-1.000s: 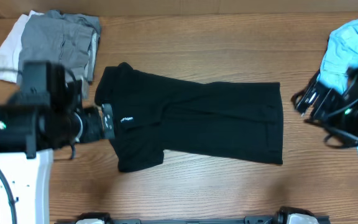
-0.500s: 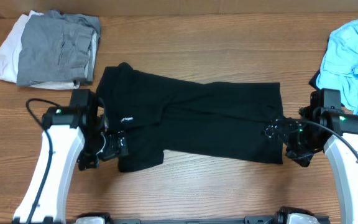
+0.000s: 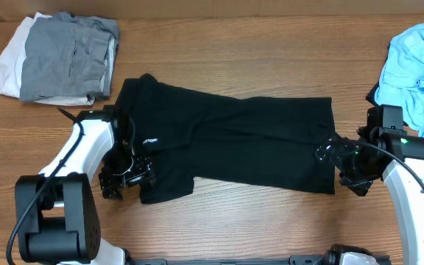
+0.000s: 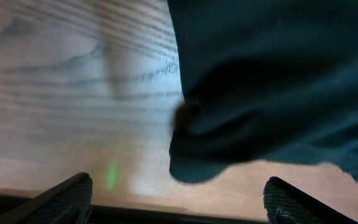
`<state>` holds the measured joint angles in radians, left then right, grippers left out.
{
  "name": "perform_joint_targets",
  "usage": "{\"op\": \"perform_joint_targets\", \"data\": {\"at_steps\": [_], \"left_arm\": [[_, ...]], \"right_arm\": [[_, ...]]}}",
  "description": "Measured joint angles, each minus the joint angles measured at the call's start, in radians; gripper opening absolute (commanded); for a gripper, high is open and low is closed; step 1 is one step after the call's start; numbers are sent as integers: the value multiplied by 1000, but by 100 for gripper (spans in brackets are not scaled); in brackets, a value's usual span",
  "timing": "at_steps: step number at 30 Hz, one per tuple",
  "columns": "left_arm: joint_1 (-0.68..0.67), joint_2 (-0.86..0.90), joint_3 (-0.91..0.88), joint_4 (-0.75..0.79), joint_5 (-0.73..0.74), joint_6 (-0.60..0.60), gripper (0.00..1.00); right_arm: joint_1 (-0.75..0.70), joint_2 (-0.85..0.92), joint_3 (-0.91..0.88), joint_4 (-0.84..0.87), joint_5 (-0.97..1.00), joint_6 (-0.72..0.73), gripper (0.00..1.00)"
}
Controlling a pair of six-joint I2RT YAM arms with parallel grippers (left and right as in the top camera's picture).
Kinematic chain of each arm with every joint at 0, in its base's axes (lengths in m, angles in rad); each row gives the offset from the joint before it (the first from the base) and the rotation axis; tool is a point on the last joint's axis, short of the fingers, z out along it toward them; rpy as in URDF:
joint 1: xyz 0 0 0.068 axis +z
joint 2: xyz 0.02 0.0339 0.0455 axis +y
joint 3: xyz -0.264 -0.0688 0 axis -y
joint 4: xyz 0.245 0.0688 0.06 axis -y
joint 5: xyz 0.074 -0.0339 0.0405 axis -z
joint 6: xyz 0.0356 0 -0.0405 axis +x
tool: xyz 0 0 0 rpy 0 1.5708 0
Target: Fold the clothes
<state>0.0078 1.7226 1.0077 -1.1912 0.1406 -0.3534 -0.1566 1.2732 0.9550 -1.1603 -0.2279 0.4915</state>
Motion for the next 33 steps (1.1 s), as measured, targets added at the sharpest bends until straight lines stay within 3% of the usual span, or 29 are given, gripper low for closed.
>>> {"op": "perform_joint_targets", "data": {"at_steps": [7, 10, 14, 15, 19, 22, 28, 33], "left_arm": [[-2, 0, -90, 132, 2, -15, 88], [-2, 0, -126, 193, 5, -24, 80], [-2, -13, -146, 214, -1, -54, 81], [-2, -18, -151, 220, -2, -60, 78], [-2, -32, -167, 234, -19, -75, 47], [-2, -34, -173, 234, -21, -87, 35], [-2, -36, -176, 235, -5, -85, 36], [-2, -36, -176, 236, -2, -85, 36]], "right_arm": [[0, 0, 0, 42, 0, 3, 100], [0, 0, 0, 43, 0, 11, 100], [0, 0, 0, 41, 19, 29, 100], [0, 0, 0, 34, 30, 44, 100], [0, 3, 0, 22, 54, 72, 94], [0, 25, 0, 15, 67, 93, 89], [0, 144, 0, 5, 100, 131, 81], [0, 241, 0, -16, 106, 161, 81]]}}
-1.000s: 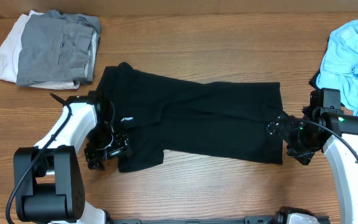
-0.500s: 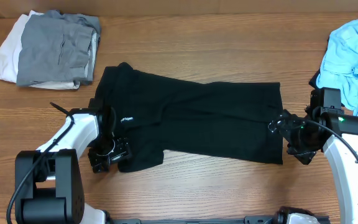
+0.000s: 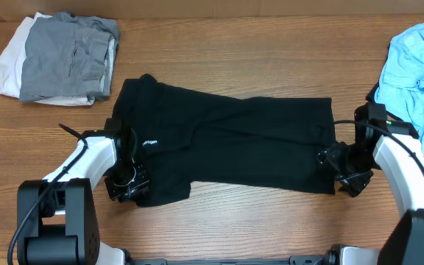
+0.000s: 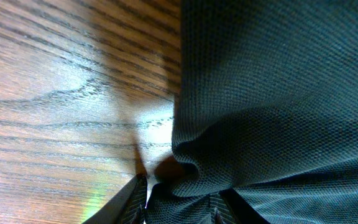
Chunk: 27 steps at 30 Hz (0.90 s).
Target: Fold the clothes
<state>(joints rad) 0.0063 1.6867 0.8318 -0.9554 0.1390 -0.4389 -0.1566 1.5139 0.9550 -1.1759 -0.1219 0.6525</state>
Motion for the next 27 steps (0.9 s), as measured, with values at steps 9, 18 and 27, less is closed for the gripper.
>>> {"op": "perform_joint_targets", "data": {"at_steps": [9, 18, 27], "left_arm": [[0, 0, -1, 2, 25, 0, 38], [0, 0, -2, 5, 47, 4, 28], [0, 0, -7, 19, 91, 18, 18]], "right_arm": [[0, 22, -64, 51, -1, 55, 81], [0, 23, -185, 211, -65, 106, 77], [0, 19, -252, 249, -56, 167, 55]]}}
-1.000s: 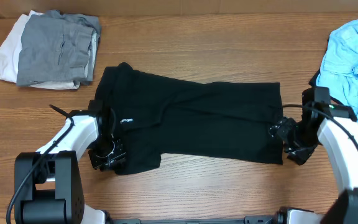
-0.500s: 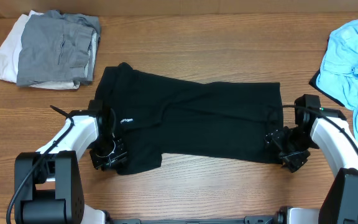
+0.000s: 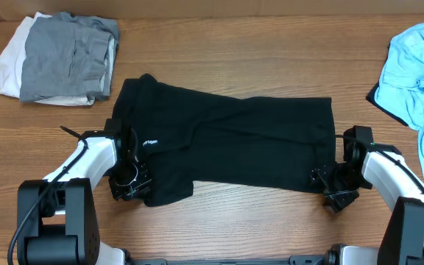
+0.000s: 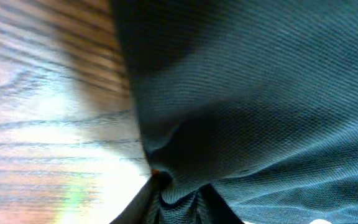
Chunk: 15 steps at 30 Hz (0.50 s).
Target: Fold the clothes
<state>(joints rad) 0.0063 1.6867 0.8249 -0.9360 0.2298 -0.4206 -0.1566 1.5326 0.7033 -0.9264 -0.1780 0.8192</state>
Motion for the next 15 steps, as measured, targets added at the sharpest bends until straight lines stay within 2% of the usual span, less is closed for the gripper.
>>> {"op": "perform_joint_targets", "data": {"at_steps": [1, 3, 5, 7, 10, 15], "left_arm": [[0, 0, 0, 1, 4, 2, 17], [0, 0, -1, 2, 10, 5, 5], [0, 0, -2, 6, 18, 10, 4], [0, 0, -2, 7, 22, 12, 4], [0, 0, -2, 5, 25, 12, 4], [0, -2, -2, -4, 26, 21, 4]], "right_arm": [[0, 0, -1, 0, 3, 5, 52], [0, -5, -4, 5, 3, 14, 43], [0, -6, -4, 14, 2, 17, 28], [-1, -6, -5, 16, 1, 21, 21], [-1, -8, -5, 24, 3, 27, 4], [1, -8, 3, 9, 25, 50, 4]]}}
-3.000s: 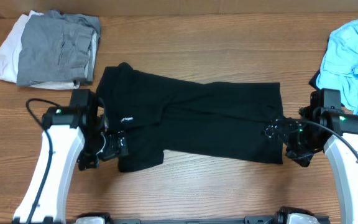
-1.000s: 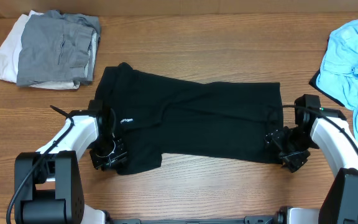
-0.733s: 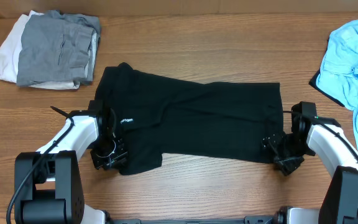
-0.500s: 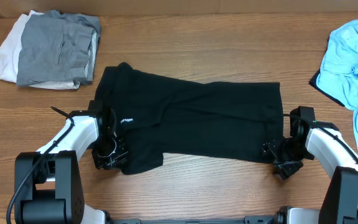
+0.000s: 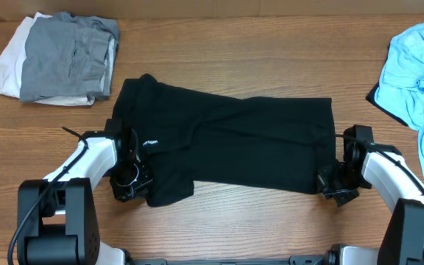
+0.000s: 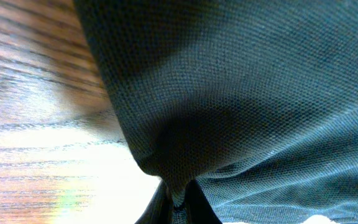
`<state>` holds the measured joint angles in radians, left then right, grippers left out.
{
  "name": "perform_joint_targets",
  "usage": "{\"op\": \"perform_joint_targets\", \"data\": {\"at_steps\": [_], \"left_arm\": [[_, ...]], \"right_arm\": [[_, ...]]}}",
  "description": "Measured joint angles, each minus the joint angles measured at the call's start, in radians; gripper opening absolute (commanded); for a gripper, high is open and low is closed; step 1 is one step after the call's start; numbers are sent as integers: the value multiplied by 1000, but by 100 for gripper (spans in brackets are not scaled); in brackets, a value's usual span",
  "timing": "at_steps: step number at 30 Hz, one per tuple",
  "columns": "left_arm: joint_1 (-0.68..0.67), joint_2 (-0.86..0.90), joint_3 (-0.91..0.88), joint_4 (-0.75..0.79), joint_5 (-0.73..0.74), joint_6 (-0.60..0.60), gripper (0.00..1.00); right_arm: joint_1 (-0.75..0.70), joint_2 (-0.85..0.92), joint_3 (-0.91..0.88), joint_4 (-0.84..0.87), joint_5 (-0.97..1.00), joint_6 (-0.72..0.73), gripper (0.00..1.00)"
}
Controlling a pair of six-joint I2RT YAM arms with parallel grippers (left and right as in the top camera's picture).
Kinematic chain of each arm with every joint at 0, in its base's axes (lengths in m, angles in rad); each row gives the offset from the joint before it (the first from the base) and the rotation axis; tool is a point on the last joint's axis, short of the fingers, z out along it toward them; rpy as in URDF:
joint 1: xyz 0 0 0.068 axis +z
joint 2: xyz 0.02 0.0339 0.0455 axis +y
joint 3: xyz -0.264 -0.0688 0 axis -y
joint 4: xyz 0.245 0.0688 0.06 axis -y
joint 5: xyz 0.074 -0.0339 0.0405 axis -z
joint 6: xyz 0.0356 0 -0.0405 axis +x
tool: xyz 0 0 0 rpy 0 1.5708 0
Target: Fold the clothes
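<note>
A black shirt (image 5: pixel 234 143) lies spread across the middle of the wooden table (image 5: pixel 219 66), its small white logo toward the left. My left gripper (image 5: pixel 132 185) sits at the shirt's lower-left corner. In the left wrist view it (image 6: pixel 177 205) is shut on a pinched fold of the black fabric (image 6: pixel 241 81), which fills most of that view. My right gripper (image 5: pixel 330 185) rests against the shirt's lower-right corner. How its jaws stand does not show from overhead.
A folded stack of grey and white clothes (image 5: pixel 57 55) lies at the back left. A crumpled light blue garment (image 5: pixel 418 66) is heaped at the right edge, just behind my right arm.
My left gripper's fingers have come fully together on the fold of black cloth. My right gripper has shifted slightly inward and back, onto the shirt's lower-right corner.
At first my left gripper stood open beside the shirt's lower-left hem and my right gripper was at the right edge. Then the left fingers were narrowed around the hem. Then the right gripper was at the lower-right corner. Now the left gripper pinches the cloth.
</note>
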<state>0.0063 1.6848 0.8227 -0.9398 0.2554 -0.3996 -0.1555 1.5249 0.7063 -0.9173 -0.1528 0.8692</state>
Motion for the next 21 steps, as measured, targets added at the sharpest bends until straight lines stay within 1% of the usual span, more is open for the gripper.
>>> {"op": "perform_joint_targets", "data": {"at_steps": [6, 12, 17, 21], "left_arm": [[0, -53, -29, -36, 1, 19, 4], [0, -247, -28, -98, -2, 37, 4], [0, -376, 39, -144, -1, 37, 4], [0, -413, 110, -112, -1, 40, 4]], "right_arm": [[-1, 9, 43, -72, 63, 14, 4], [-1, 10, 152, -159, 84, 17, 4], [-1, 11, 260, -207, 90, 18, 4], [-1, 11, 318, -171, 82, 19, 4]]}}
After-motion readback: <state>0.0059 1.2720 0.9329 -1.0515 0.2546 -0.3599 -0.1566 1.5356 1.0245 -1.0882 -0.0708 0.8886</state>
